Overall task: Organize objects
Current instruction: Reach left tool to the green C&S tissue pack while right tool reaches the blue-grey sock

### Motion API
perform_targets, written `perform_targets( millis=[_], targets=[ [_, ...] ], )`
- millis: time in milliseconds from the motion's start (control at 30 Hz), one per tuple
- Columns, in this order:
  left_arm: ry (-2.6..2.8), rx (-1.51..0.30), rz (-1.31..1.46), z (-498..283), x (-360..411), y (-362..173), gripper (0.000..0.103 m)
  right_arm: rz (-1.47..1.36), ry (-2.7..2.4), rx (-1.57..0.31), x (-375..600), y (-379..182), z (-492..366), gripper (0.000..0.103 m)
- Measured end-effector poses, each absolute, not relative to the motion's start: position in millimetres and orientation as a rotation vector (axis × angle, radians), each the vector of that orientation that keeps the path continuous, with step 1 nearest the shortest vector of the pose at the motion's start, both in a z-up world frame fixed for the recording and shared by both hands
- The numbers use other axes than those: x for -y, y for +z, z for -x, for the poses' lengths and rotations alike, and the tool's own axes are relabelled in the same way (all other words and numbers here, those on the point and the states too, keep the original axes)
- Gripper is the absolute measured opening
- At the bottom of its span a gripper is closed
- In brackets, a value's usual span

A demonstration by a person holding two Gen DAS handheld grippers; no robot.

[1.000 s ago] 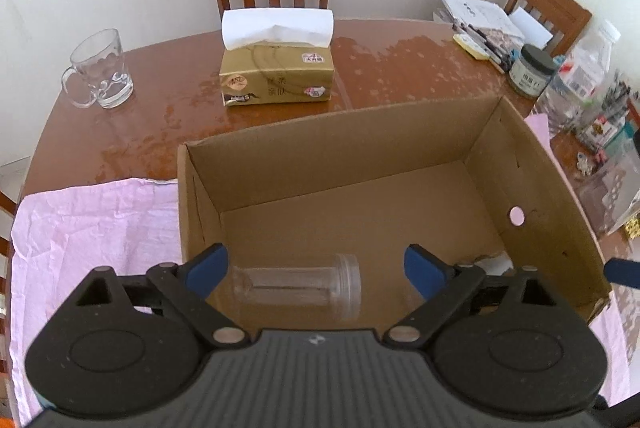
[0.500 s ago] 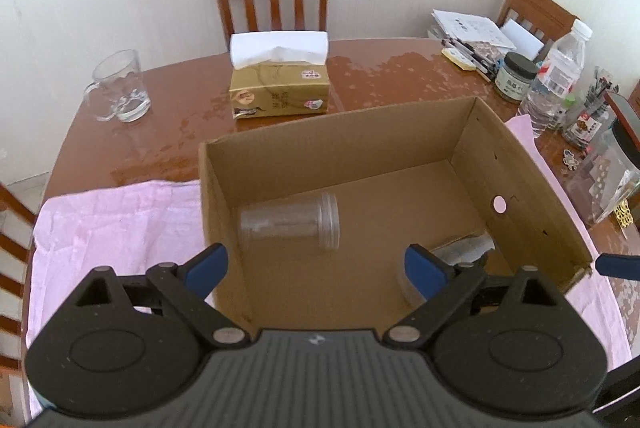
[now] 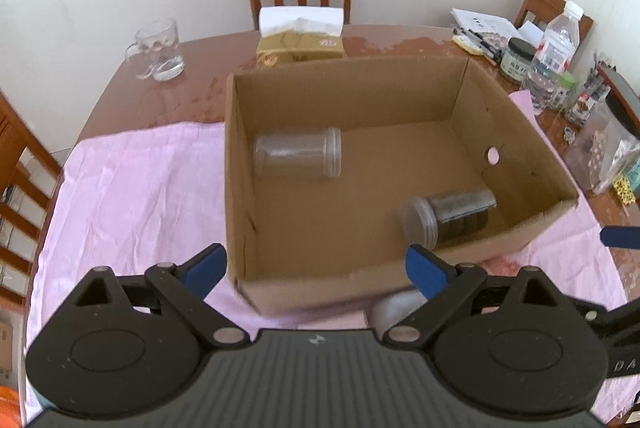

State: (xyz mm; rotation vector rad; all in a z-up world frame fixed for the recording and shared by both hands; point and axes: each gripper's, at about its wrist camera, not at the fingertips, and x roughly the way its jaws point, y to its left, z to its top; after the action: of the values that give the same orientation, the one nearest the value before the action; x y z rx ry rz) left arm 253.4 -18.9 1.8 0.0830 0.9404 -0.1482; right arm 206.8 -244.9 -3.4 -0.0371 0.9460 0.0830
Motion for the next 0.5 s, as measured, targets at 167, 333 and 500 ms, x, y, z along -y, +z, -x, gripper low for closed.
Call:
perform_targets(
  millis=[167, 333, 500],
  targets=[
    [-0.1, -0.941, -0.067, -226, 19, -11, 0.096, 0.019, 0.064, -0.95, 251, -13, -191, 0.103],
    [-0.063, -0.976, -0.034, -204, 17, -26, 0.096, -0.042, 0.037, -0.984, 264, -27, -178, 0.103],
    [-0.031, -1.004, 0.021, -195, 12, -36, 0.096, -0.075, 0.014, -1.004, 275, -38, -172, 0.103]
  ],
)
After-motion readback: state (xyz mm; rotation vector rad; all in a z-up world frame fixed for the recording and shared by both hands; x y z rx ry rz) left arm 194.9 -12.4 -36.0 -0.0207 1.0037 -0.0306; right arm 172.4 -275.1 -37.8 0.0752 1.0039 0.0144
